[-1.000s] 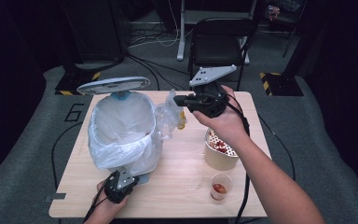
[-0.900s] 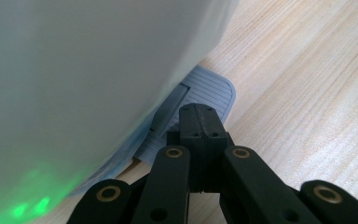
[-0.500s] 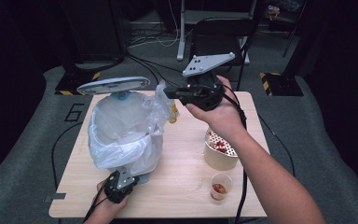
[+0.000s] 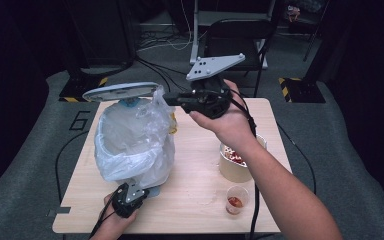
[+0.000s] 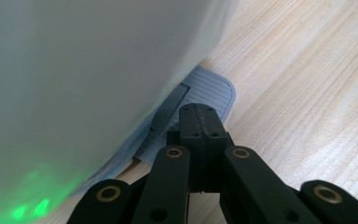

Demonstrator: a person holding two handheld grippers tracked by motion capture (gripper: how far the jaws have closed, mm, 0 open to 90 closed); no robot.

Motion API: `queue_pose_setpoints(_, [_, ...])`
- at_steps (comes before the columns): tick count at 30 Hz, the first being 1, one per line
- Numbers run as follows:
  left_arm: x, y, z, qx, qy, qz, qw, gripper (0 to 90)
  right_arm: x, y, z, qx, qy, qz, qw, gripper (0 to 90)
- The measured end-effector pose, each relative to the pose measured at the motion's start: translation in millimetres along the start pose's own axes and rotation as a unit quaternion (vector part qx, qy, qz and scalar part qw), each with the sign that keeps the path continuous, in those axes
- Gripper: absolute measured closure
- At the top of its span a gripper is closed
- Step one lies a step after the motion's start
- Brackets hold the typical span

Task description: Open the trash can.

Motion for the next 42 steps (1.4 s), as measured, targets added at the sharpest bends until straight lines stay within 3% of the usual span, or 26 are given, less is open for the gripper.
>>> queue_pose_setpoints(11, [-1.4, 0.8, -0.2, 0.008, 0.008, -0.005, 0.9999, 90.0, 19.8, 11.1, -9.1, 0.001, -0.006, 0.034, 0.9994, 90.0])
queue_pose_setpoints(19, [-2.2, 1.1, -0.3, 0.009, 0.013, -0.008, 0.9998, 90.0, 40.2, 12.0, -26.5, 0.010, 0.017, 0.041, 0.9989, 90.0])
queue_pose_setpoints(20, [-5.1, 5.2, -1.5, 0.036, 0.036, -0.005, 0.9987, 90.0, 44.0, 10.9, -30.3, 0.014, 0.021, 0.041, 0.9988, 90.0])
queue_pose_setpoints(25, [-5.6, 5.9, -1.5, 0.043, 0.040, -0.006, 0.9983, 90.0, 53.0, 7.5, -40.4, 0.018, 0.035, 0.036, 0.9986, 90.0])
queue_pose_setpoints(28, [-5.1, 5.2, -1.5, 0.036, 0.036, -0.005, 0.9987, 90.0, 59.0, 5.1, -47.1, 0.023, 0.044, 0.031, 0.9983, 90.0])
queue_pose_setpoints(29, [-2.3, 1.2, -0.3, 0.010, 0.014, -0.008, 0.9998, 90.0, 61.0, 4.0, -49.1, 0.023, 0.046, 0.029, 0.9982, 90.0])
queue_pose_setpoints(30, [-2.3, 1.3, -0.2, 0.010, 0.014, -0.007, 0.9998, 90.0, 63.0, 3.0, -51.2, 0.025, 0.049, 0.028, 0.9981, 90.0])
queue_pose_setpoints(31, [-5.3, 5.8, -1.3, 0.039, 0.037, -0.006, 0.9986, 90.0, 67.5, -0.2, -55.8, 0.031, 0.055, 0.026, 0.9977, 88.0])
queue_pose_setpoints(32, [-5.1, 5.4, -1.3, 0.035, 0.035, -0.005, 0.9988, 90.0, 67.5, -0.2, -55.8, 0.031, 0.055, 0.026, 0.9977, 88.0])
queue_pose_setpoints(34, [-5.7, 6.4, -1.3, 0.044, 0.040, -0.007, 0.9982, 90.0, 71.4, -2.2, -59.1, 0.041, 0.059, 0.030, 0.9970, 79.6])
queue_pose_setpoints(38, [-5.6, 6.2, -1.4, 0.041, 0.039, -0.006, 0.9984, 90.0, 77.5, -4.6, -65.6, 0.056, 0.062, 0.031, 0.9960, 64.6])
queue_pose_setpoints(40, [-5.7, 6.2, -1.4, 0.041, 0.039, -0.008, 0.9984, 90.0, 77.5, -5.1, -66.1, 0.058, 0.062, 0.030, 0.9959, 62.8])
queue_pose_setpoints(42, [-5.5, 6.2, -1.3, 0.040, 0.038, -0.007, 0.9985, 90.0, 76.2, -9.2, -67.3, 0.065, 0.060, 0.014, 0.9960, 53.7])
Point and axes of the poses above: each handheld gripper's, and its own axes: x roughly forward along the jaws, z roughly out of its top, y roughly to its left, the point moved 5 cm from there along x, roughly forward along the jaws, and after that the axes turned 3 degrees about -x, right-handed, at the moved point
